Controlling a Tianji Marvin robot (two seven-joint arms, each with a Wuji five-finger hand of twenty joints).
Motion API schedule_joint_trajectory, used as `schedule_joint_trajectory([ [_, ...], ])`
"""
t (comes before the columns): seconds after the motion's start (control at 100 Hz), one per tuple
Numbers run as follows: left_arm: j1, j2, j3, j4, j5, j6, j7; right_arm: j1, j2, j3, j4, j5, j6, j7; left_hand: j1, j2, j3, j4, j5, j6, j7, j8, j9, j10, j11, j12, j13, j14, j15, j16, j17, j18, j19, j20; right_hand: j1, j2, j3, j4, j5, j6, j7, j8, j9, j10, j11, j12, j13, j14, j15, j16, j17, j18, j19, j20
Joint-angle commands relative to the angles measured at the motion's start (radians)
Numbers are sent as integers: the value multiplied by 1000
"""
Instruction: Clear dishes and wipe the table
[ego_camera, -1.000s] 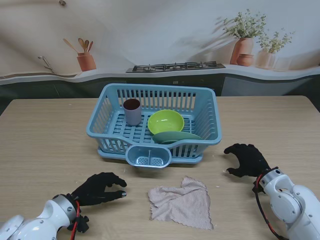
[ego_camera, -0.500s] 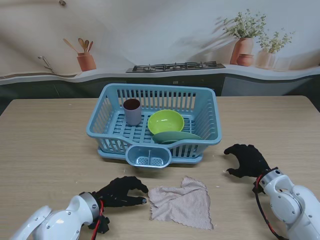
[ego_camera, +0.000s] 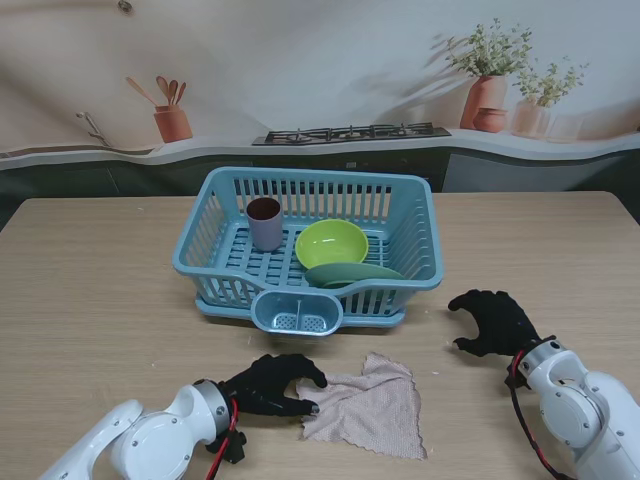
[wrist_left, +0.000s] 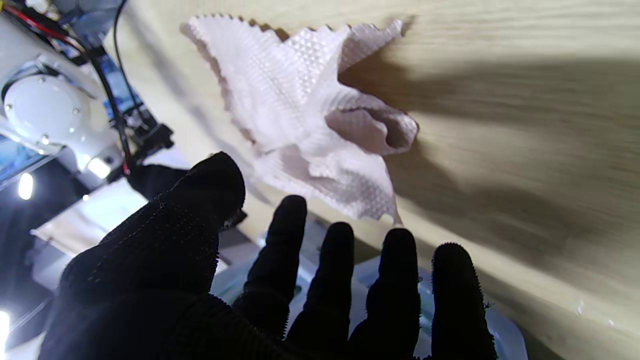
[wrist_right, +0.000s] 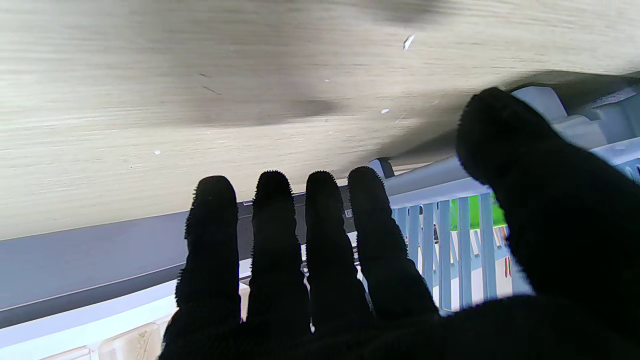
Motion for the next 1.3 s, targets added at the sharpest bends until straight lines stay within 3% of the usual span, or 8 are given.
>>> schedule_joint_trajectory([
  [0.0,-23,5,20,11,-12,18,-36,-7,-1,-3,-6,-3,1,15,-33,-34,39,-44,-10,-33,20,-14,-12,-34,-1,-20,-15,-34,-14,-22,-9,-23,-16,-1,20,3,-4,11,-3,15,-4,7,-19,9,-8,-11,13,-3,-14,-12,-11,9,2,-5],
  [0.27,-117,33,119,41,-14,172,-165,-8,-2,-2,-7,-2,3,12,-33,22,-32,-41,61,40,-39,-75,35,46,13,-11,-15,56,57,8,-9,-58,28,12,22,8,-5,12,-4,14,-4,8,-19,8,-7,-11,13,-3,-13,-12,-12,8,3,-3],
  [0.43,-104,45,91,36,103,150,-206,-11,-2,-2,-7,-2,8,9,-34,23,-46,-40,120,92,-84,-91,73,104,46,7,0,117,134,44,-2,-53,94,33,24,8,-4,13,-3,16,-2,9,-20,10,-7,-10,13,-3,-10,-10,-11,2,5,-2],
  [0.56,-59,39,35,26,197,94,-180,-14,-4,-3,-11,1,18,9,-37,14,-34,-41,212,133,-104,-90,139,166,85,27,46,190,216,80,34,-13,170,53,26,10,-3,13,-4,16,-3,8,-20,12,-5,-10,11,-2,-8,-9,-12,1,6,-1],
  [0.65,-31,33,-2,21,237,45,-151,-14,-3,-4,-12,0,18,10,-43,15,-30,-43,243,141,-143,-96,150,179,91,31,54,201,234,85,42,0,186,62,25,10,-3,13,-3,17,-3,8,-20,12,-4,-9,12,0,-7,-9,-12,-1,7,-1],
  [0.75,-4,25,-32,17,244,7,-108,-12,-3,-4,-10,-1,17,10,-41,17,-34,-43,254,136,-214,-100,124,162,84,30,31,183,221,75,27,-16,167,52,24,11,-3,13,-3,16,-3,8,-21,11,-4,-9,11,-1,-6,-8,-14,-1,7,0],
  [1.01,-21,12,-8,33,147,-76,-28,-11,-2,-6,-7,-5,20,9,-34,-55,62,-46,176,23,-293,-43,34,25,69,22,-3,37,143,31,16,-16,117,21,22,13,-4,14,-4,16,-2,9,-22,10,-1,-8,8,0,-2,-6,-18,-6,9,1],
  [1.29,-131,25,123,80,78,-13,-92,-14,-3,-7,-11,-1,29,16,-15,-109,124,-52,-29,-141,34,23,-56,-69,-14,-26,-44,2,5,-21,-9,46,-4,-40,20,18,-7,14,1,13,-1,9,-19,10,-1,-8,8,-1,1,-5,-22,-10,8,3],
])
